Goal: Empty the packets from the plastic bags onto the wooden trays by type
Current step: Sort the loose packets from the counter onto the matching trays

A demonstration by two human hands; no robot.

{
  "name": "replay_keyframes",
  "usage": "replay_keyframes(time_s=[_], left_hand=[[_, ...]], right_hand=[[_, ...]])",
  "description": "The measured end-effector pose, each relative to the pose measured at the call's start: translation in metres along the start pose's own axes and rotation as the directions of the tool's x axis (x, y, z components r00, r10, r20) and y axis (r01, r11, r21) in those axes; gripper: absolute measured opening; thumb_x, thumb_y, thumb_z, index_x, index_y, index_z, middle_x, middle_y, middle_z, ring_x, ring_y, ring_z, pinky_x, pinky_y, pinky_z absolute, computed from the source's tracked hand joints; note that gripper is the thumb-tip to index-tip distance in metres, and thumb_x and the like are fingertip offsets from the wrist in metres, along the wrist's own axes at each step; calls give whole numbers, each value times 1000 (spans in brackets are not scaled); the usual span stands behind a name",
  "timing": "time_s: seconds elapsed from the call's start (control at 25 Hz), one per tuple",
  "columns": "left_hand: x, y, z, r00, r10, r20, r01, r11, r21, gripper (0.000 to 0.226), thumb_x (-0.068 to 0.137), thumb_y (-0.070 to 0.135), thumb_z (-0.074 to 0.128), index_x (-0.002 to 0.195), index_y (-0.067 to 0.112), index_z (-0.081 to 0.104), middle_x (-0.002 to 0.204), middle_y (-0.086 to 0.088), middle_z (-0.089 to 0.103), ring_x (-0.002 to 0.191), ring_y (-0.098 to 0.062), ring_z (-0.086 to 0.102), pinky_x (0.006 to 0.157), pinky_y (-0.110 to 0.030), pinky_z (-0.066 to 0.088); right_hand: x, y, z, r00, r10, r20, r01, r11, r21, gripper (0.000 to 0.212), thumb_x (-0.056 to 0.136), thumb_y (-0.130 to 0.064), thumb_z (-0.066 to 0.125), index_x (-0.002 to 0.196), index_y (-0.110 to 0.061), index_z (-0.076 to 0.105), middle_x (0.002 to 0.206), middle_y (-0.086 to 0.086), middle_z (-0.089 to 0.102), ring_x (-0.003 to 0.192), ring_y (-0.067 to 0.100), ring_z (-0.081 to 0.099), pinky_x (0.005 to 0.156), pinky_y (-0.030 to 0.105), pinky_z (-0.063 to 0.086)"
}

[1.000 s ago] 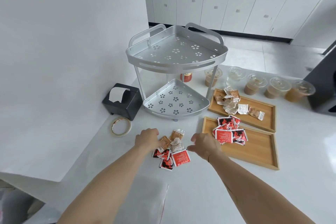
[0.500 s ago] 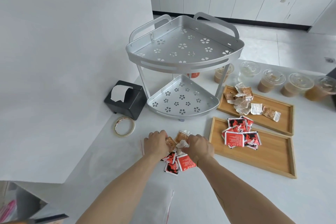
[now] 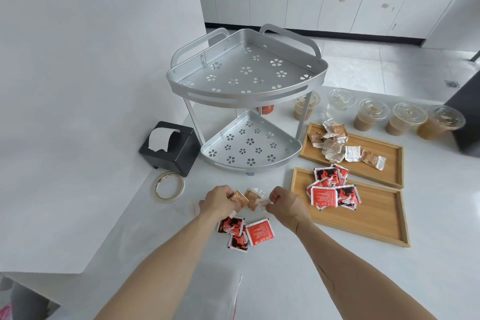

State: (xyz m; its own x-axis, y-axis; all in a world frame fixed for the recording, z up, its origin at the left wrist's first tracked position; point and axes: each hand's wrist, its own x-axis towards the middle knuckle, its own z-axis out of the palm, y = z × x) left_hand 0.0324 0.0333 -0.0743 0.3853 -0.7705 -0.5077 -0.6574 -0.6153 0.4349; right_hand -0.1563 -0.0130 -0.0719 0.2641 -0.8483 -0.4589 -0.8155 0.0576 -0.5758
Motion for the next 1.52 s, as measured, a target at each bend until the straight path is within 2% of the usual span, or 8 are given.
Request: replay_keyframes(time_s=[0.08,0.16,0.32,0.6,0.96,1.12,1.32,1.52], left_hand=[[5,7,-4,999,23,28,-19,994,-109,21,71,33,80,81,31,61,102,2,71,98,-23,65,94,-46,50],[9,17,-3,998,48,43,-41,989,-145,32,71,29,82,99,28,67,111,-2,70,103,-24,65,96,-45,50],[9,35,10,998,25,56,-24,999,-22,63,78,31,79,135,21,54,132,-2,60,123,-24,55,106,-39,38],[-4,43,33,996,68,-57,-50,963,266,32,83,29,67,114,26,60,111,3,69,109,-22,60,83,-37,29],[-14,48,36,983,177,-40,-158,944,289,19,86,29,68,99,23,55,115,-3,46,108,-25,49,82,-37,45],[-15,53,32,974,220,51,-225,932,284,15,90,30,61,93,22,49,103,0,61,98,-23,57,79,-38,46],[-22,83,19,955,276,105,-289,948,136,32,81,23,72,108,17,58,104,-1,65,97,-24,62,73,-32,47],[-38,126,25,906,365,214,-394,913,110,18,75,17,72,91,19,64,89,-2,64,86,-23,61,64,-27,44]], right_hand=[[-4,15,-10,1000,6,-13,-6,1000,20,15,80,-29,67,90,-32,57,88,-3,67,87,22,65,74,34,54],[-9,32,-19,1000,2,3,-2,998,55,18,80,-31,71,97,-29,64,82,-5,66,83,20,66,72,32,53],[-26,59,-30,996,41,79,-46,997,54,20,76,-35,77,78,-17,68,69,-2,63,67,17,58,59,27,41],[-61,110,-28,987,148,67,-139,983,-121,22,77,-36,73,83,-15,69,88,5,73,83,26,68,58,29,41],[-87,133,-32,975,224,-16,-224,968,-112,25,80,-33,68,104,-27,69,102,0,71,91,22,67,69,29,49],[-98,140,-43,968,247,35,-240,961,-136,27,87,-29,61,113,-29,67,110,1,69,95,22,66,72,28,49],[-108,152,-76,961,275,16,-269,950,-159,28,86,-30,60,113,-25,66,109,2,67,93,21,62,70,28,43],[-109,162,-124,964,257,-64,-264,951,-160,28,81,-33,66,107,-26,67,95,-2,64,85,19,60,68,26,44]])
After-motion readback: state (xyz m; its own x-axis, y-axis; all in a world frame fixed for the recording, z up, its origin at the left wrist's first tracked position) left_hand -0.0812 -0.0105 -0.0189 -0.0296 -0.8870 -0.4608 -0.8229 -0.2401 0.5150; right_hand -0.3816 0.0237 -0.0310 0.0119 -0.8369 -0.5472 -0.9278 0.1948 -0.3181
